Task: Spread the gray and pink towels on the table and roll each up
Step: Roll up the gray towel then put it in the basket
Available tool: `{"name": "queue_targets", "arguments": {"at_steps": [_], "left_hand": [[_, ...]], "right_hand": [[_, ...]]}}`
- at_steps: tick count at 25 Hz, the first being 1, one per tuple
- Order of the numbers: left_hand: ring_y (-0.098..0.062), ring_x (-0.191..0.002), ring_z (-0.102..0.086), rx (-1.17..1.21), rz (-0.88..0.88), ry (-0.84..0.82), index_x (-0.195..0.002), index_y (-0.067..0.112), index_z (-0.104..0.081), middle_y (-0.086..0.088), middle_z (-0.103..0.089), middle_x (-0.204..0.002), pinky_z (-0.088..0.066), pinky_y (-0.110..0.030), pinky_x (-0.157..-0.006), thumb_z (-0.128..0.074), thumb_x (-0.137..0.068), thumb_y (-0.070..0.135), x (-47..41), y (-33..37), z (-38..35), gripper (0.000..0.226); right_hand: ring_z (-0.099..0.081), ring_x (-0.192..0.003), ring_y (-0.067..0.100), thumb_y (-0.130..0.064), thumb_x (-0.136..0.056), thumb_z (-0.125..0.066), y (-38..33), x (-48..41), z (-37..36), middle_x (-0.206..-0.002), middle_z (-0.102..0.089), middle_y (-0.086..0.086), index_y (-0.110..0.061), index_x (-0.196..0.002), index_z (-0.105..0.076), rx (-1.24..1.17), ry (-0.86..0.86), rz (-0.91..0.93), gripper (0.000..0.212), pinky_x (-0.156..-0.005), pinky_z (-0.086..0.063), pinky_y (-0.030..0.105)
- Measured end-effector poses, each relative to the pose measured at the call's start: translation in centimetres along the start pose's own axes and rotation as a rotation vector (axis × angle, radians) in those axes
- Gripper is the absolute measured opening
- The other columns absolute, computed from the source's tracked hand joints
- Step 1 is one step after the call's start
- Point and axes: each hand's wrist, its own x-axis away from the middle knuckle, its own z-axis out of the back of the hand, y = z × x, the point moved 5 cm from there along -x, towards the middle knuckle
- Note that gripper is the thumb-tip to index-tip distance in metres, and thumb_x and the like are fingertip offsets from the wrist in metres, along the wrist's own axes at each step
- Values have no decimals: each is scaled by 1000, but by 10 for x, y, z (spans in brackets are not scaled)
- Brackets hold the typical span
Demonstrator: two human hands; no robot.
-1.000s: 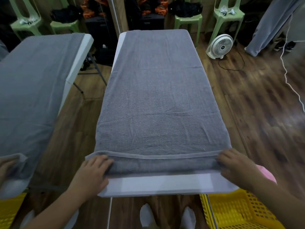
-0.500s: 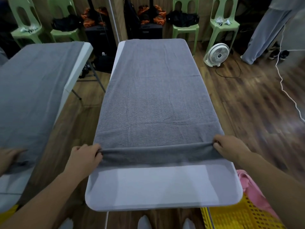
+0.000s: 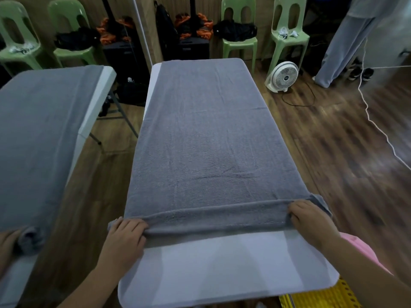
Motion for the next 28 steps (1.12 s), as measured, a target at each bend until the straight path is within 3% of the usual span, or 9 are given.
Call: {"name": "queue_targets", "arguments": {"at_steps": [2,5,11,13,16,21,24,26,28], "left_hand": [[-13,-97,-64,24,1,23,-96,31,-66,10,-70,-100,-30,-41,-108,-35,-88,34,5,-2,0,32],[-6,-96,-61,40,4,17,-96,35,-65,15,-69,-99,-25,-36,-107,-39,-85,33,12,-6,-1,28],[4,-93,-51,61,26,-2,-90,36,-67,21,-67,-91,-21,-31,-108,-42,-82,33,30,-1,-3,26],[4,-85,-54,54,62,-26,-85,42,-58,23,-64,-83,-24,-34,-107,-40,-82,34,41,4,-1,20],[1,-77,-56,134,154,-90,-76,39,-49,18,-63,-74,-32,-40,-104,-33,-84,36,35,14,5,18],[-18,-94,-64,26,220,-25,-109,35,-56,9,-69,-99,-36,-49,-103,-34,-92,39,-13,4,22,28],[-25,-104,-59,-107,116,13,-112,25,-63,1,-65,-110,-34,-50,-106,-43,-87,40,-1,18,20,36],[-22,-115,-57,-129,17,-84,-122,24,-63,2,-62,-123,-31,-48,-110,-48,-80,44,18,25,7,48],[-20,-121,-53,-117,51,-137,-131,22,-58,2,-57,-134,-35,-46,-110,-45,-82,44,26,13,-2,55]], "right_hand": [[-63,-91,18,-12,-76,-73,11,11,-2,-97,-68,-4,-20,-88,-63,-19,-102,-6,17,-89,-54,38],[-53,-113,10,-32,-80,-57,27,31,-13,-121,-58,-13,-27,-117,-61,34,-198,37,38,-103,-45,37],[-56,-77,16,-31,-84,-40,31,14,-3,-77,-59,-10,-31,-75,-53,-12,-163,-3,16,-80,-43,30],[-48,-68,16,-36,-81,-36,37,15,1,-67,-49,-10,-32,-71,-40,-29,-288,-44,12,-68,-40,34],[-53,-67,16,-34,-89,-43,43,6,8,-71,-57,-4,-29,-74,-40,-107,-457,-74,16,-64,-43,38],[-54,-72,18,-42,-88,-38,54,-40,20,-77,-61,-6,-29,-78,-51,-11,-312,-128,22,-62,-47,38],[-58,-81,21,-32,-86,-48,30,-17,39,-87,-64,-4,-24,-84,-66,95,-15,179,20,-70,-50,35],[-61,-101,20,-38,-82,-53,23,10,24,-110,-66,-3,-22,-105,-70,109,-59,252,33,-88,-49,37],[-55,-116,21,-42,-86,-46,30,22,1,-128,-61,-4,-25,-123,-64,111,-133,159,44,-99,-44,41]]}}
